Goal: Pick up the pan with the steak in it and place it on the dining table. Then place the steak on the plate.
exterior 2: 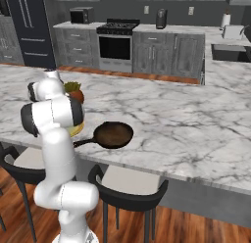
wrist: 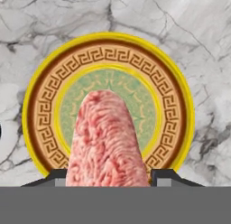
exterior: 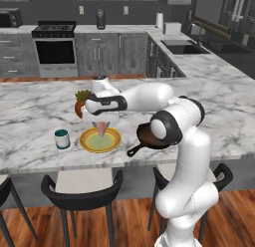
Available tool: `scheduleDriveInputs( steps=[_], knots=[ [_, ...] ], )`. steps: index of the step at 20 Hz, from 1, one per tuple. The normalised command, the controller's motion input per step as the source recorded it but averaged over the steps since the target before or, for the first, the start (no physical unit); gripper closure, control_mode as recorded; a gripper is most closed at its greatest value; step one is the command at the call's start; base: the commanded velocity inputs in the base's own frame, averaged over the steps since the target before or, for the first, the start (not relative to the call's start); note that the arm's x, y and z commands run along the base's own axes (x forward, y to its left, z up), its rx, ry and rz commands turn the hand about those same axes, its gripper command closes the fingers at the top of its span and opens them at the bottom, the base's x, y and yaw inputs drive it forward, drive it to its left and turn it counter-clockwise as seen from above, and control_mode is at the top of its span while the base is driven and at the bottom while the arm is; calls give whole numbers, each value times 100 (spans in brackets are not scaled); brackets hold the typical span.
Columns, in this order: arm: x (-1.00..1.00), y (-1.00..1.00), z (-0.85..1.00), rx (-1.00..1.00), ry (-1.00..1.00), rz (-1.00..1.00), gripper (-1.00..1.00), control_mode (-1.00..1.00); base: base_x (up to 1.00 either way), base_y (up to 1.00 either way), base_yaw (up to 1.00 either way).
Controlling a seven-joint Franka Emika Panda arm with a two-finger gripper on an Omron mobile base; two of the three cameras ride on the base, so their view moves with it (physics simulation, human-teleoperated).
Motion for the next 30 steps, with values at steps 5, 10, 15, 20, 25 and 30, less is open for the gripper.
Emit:
scheduleDriveInputs(
  steps=[5, 10, 15, 20, 25, 30],
  knots=[
    [21, 8, -29, -2, 3, 0, 100, -100, 0, 0, 0],
    [20, 8, -31, -3, 1, 0, 100, -100, 0, 0, 0],
    [15, 10, -28, -3, 0, 0, 100, -100, 0, 0, 0],
    [8, 5, -23, -4, 0, 0, 100, -100, 0, 0, 0],
    [2, 1, -19, -4, 0, 0, 100, -100, 0, 0, 0],
    [1, 0, -8, -1, 0, 0, 100, -100, 0, 0, 0]
  ],
)
